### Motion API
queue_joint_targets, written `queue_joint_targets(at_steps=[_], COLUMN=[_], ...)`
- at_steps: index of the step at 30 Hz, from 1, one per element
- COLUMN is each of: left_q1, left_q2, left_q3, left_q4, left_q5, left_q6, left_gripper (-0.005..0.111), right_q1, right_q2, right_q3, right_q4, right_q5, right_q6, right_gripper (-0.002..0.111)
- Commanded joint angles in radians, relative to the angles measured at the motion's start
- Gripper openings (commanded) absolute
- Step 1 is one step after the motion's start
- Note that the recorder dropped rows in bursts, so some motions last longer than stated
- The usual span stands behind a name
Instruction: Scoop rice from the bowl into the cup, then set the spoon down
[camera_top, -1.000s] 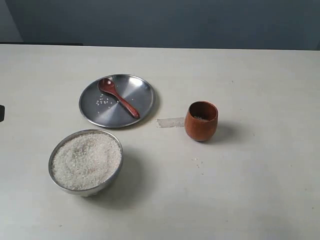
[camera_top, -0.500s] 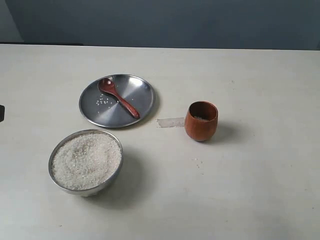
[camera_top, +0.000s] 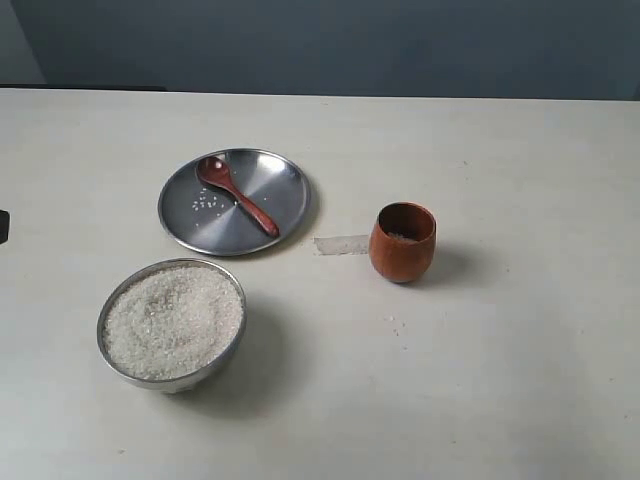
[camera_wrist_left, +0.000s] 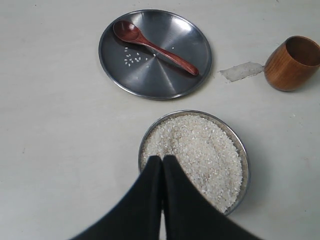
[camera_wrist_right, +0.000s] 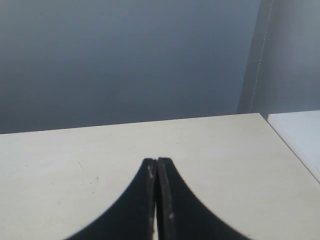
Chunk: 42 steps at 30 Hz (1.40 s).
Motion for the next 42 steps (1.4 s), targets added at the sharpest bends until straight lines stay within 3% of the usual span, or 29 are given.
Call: queue_joint_targets(at_steps=[1,7,12,15,30,42], left_q1=[-0.004,-0.004,-0.004,-0.004,-0.004,-0.004], left_q2=[0.002,0.002,0.002,0.002,0.002,0.002], left_q3=[-0.005,-0.005,-0.005,-0.005,-0.005,-0.005], left_q4=[0.004,0.004,0.004,0.004,0.004,0.004], left_q5=[-0.009,-0.009,-0.009,-0.009,-0.009,-0.009], left_q6=[0.002,0.002,0.002,0.002,0.002,0.002], left_gripper=[0.0,0.0,0.0,0.0,0.0,0.0], right_q1=[-0.005,-0.005,-0.005,-0.005,-0.005,-0.005], right_q2=[0.009,0.048,0.099,0.135,0.19,0.19], right_q3=[0.031,0.081,0.153,0.201,0.395,0.403], right_q4=[0.028,0.057,0.34,0.407,0.417,0.47], right_q5=[-0.082,-0.141,-0.214,-0.272,-0.341,-0.255], right_q6=[0.005,-0.017,-0.422,-0.538,-0.56,-0.566], right_gripper=[0.0,0.0,0.0,0.0,0.0,0.0])
